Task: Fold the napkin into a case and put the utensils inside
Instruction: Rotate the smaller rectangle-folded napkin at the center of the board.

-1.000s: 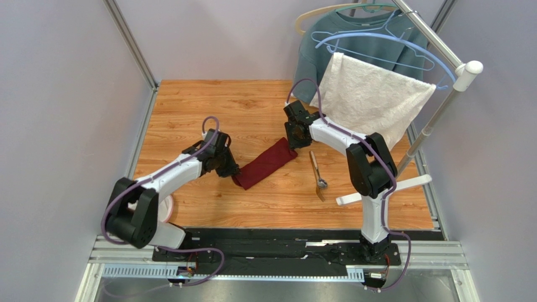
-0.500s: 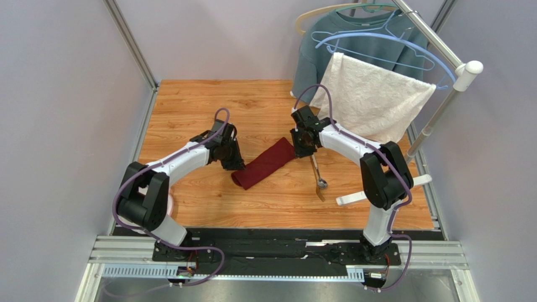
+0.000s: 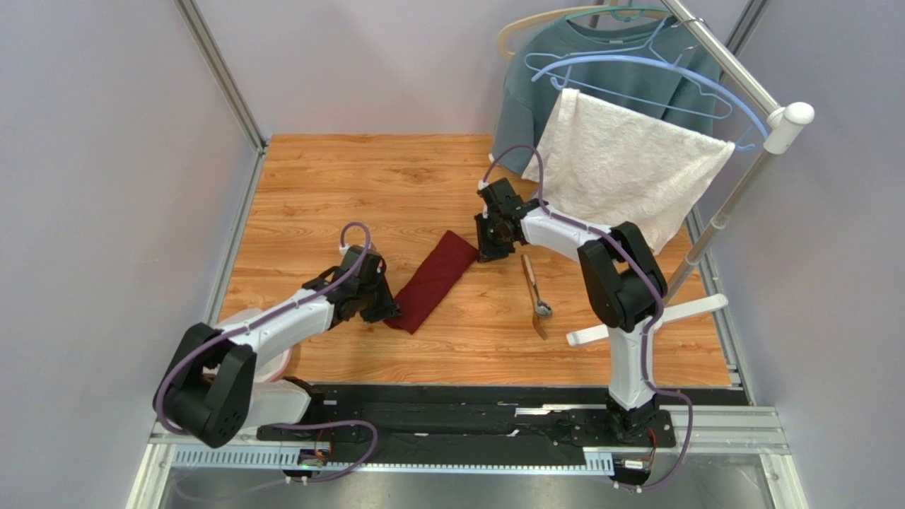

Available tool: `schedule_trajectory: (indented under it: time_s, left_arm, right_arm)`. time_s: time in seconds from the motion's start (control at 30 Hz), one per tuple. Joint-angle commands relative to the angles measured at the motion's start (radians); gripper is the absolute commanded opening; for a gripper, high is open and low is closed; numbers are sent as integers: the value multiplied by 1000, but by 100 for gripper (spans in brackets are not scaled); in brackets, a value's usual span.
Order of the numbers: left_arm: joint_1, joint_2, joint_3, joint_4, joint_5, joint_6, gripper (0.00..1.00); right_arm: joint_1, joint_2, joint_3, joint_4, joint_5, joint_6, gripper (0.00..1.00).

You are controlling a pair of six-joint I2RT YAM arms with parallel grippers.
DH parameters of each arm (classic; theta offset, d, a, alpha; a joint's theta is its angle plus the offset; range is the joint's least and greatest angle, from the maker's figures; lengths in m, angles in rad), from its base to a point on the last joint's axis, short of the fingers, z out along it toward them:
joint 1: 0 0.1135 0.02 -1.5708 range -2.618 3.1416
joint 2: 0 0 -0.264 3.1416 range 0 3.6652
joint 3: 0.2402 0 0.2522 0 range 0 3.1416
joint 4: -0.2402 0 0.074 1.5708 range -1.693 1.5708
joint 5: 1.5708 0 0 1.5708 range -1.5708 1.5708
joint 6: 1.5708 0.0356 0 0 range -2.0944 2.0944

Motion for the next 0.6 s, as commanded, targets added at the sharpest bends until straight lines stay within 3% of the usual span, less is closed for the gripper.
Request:
schedule_trajectory:
  time_s: [0.0, 0.1, 0.17, 0.27, 0.3, 0.37, 0.5, 0.57]
  left_arm:
    - [-21, -99, -76, 98, -42, -112, 14]
    - [-46, -185, -107, 124, -48, -158, 16]
    - [-58, -225, -93, 95, -89, -157, 20]
    - [-59, -317, -29, -26, -140, -96, 26]
    - [-59, -365, -9, -71, -141, -73, 28]
    - [-59, -397, 47, -88, -100, 2, 36]
    - [-59, -330, 143, -13, 134, 118, 40]
    - [-61, -269, 195, 34, 338, 132, 40]
  right_arm:
    - [3, 108, 165, 92, -113, -20, 21]
    - [8, 137, 254, 77, -192, -5, 22]
    - [5, 132, 303, 6, -114, 3, 24]
    - [2, 56, 327, -182, 130, -25, 37]
    - [-1, 27, 313, -263, 196, -28, 50]
    - [-15, -82, 198, -302, 265, -43, 57]
    - [-105, -249, -39, -266, 230, -65, 64]
    - [-135, -286, -109, -250, 155, -84, 64]
